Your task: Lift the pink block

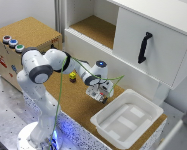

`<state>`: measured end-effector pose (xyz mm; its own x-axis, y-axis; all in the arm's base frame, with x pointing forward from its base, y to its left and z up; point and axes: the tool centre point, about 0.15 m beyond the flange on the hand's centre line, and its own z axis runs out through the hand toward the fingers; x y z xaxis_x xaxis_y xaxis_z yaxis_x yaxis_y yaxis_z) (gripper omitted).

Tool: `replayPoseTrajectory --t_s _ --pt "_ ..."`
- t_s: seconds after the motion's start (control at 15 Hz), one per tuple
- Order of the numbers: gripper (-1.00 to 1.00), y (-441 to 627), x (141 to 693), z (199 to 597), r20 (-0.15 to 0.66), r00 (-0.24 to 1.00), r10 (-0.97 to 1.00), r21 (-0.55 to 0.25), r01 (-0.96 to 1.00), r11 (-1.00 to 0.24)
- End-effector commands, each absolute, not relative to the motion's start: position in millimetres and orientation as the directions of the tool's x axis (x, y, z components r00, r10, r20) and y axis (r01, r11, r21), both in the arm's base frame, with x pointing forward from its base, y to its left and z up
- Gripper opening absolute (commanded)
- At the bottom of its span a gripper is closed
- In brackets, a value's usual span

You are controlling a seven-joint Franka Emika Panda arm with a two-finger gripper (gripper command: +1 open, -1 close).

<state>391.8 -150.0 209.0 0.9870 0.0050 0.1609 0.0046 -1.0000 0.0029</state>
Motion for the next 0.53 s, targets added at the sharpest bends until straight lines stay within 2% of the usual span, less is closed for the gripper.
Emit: replayPoseTrajectory --t_s 0.0,0.2,0.47 --pt "-1.00 -151.1 404.1 215.9 0.204 0.979 -0.027 0.003 -0.028 -1.000" --pt "-1.00 -141.0 397.8 237.3 0.225 0.974 -0.012 0.029 -0.019 -0.999" --pt "-1.00 -138.1 387.5 239.4 0.185 0.979 -0.091 0.075 -0.107 -0.991"
